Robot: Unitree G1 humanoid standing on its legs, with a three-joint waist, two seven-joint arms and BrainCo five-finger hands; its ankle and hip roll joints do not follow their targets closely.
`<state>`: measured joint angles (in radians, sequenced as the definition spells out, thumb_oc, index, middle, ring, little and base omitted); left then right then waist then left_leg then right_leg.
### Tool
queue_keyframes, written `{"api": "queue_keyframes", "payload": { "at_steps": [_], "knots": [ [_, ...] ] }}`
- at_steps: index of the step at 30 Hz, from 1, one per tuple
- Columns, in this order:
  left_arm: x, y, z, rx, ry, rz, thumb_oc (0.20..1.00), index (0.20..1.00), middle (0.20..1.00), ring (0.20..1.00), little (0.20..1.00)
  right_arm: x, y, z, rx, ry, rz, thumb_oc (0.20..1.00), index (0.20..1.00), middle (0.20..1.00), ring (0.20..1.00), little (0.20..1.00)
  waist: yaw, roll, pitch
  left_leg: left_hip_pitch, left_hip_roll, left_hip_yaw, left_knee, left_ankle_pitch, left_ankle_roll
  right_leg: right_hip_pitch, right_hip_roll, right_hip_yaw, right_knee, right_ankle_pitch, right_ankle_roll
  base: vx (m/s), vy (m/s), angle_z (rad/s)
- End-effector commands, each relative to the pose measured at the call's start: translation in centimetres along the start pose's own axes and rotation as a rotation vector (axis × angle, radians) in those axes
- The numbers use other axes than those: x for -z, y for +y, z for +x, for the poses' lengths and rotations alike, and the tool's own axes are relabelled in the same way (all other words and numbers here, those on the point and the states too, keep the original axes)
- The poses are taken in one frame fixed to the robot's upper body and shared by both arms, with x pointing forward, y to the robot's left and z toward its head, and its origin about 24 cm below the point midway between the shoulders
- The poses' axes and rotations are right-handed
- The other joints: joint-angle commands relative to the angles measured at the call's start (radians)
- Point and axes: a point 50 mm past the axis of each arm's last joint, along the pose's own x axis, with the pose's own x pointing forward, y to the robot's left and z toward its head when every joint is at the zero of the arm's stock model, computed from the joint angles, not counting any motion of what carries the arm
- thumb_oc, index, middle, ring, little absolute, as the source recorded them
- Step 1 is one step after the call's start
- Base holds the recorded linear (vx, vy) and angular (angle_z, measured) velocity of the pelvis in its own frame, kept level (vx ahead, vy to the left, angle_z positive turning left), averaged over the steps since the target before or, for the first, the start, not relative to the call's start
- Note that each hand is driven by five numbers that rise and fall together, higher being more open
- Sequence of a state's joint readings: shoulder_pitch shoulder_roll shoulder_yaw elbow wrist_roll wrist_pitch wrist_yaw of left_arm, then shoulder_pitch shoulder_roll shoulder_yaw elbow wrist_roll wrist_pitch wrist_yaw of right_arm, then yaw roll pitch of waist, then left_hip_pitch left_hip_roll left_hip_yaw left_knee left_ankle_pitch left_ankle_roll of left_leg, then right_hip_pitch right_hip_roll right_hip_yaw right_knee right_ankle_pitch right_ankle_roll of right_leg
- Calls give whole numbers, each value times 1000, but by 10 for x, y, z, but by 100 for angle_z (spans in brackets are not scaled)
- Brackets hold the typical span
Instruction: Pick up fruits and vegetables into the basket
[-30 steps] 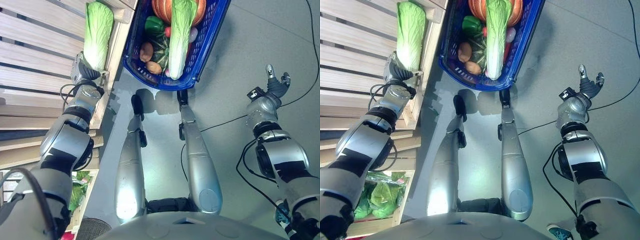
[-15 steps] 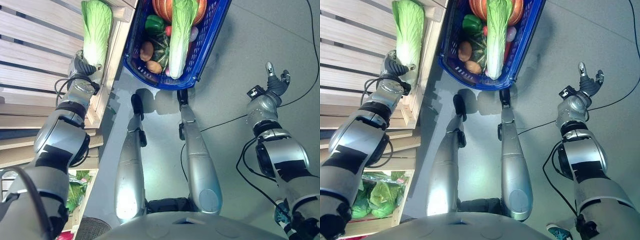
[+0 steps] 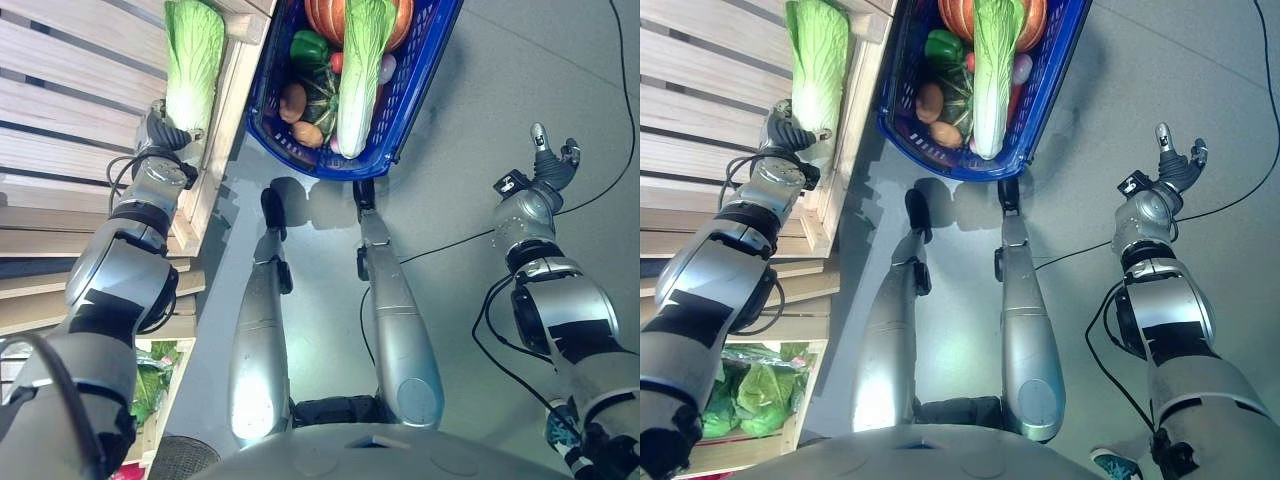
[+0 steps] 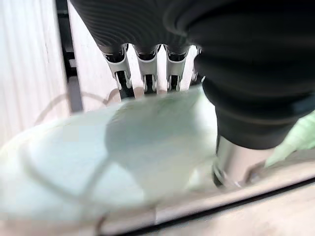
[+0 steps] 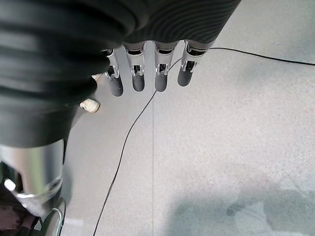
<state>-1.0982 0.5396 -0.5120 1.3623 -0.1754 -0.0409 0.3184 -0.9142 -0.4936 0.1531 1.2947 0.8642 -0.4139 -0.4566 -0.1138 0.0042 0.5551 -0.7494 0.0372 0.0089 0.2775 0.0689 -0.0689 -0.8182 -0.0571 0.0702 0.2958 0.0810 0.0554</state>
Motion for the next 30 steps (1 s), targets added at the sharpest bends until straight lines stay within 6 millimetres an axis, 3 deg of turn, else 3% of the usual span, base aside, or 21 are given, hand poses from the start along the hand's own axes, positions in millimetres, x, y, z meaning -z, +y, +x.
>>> {"api": "queue_keyframes", "payload": {
  "at_steps": [1, 16, 17, 18, 30],
  "knots": [
    [37, -11, -8, 23, 151, 38, 1000, 1000, 1000, 1000, 1000, 8, -18, 0, 64, -3, 6, 1000, 1000, 1000, 1000, 1000, 13, -14, -35, -23, -44, 6, -3, -49, 6, 17, 47, -86, 15, -80, 12, 0, 0, 0],
    [31, -13, -8, 29, 158, 145, 1000, 1000, 1000, 1000, 1000, 12, -13, -4, 56, 5, 16, 1000, 1000, 1000, 1000, 1000, 11, -27, -35, -31, -42, 7, -9, -42, 4, 10, 48, -84, 7, -67, 15, 0, 0, 0],
    [30, -14, -8, 40, 153, 148, 749, 749, 749, 749, 749, 11, -12, -3, 56, 3, 17, 1000, 1000, 1000, 1000, 1000, 11, -28, -35, -32, -42, 7, -8, -42, 4, 9, 48, -85, 7, -66, 15, 0, 0, 0],
    [30, -16, -8, 68, 148, 155, 200, 200, 200, 200, 200, 12, -12, -3, 54, 3, 14, 1000, 1000, 1000, 1000, 1000, 11, -29, -35, -24, -41, 8, -10, -49, 4, 17, 49, -85, 6, -74, 16, 0, 0, 0],
    [27, -19, -8, 120, 126, 134, 200, 200, 200, 200, 200, 10, -10, -3, 41, 0, 15, 1000, 1000, 1000, 1000, 1000, 9, -26, -35, -31, -42, 11, -12, -43, 2, 8, 48, -85, 3, -63, 17, 0, 0, 0]
  ]
}}
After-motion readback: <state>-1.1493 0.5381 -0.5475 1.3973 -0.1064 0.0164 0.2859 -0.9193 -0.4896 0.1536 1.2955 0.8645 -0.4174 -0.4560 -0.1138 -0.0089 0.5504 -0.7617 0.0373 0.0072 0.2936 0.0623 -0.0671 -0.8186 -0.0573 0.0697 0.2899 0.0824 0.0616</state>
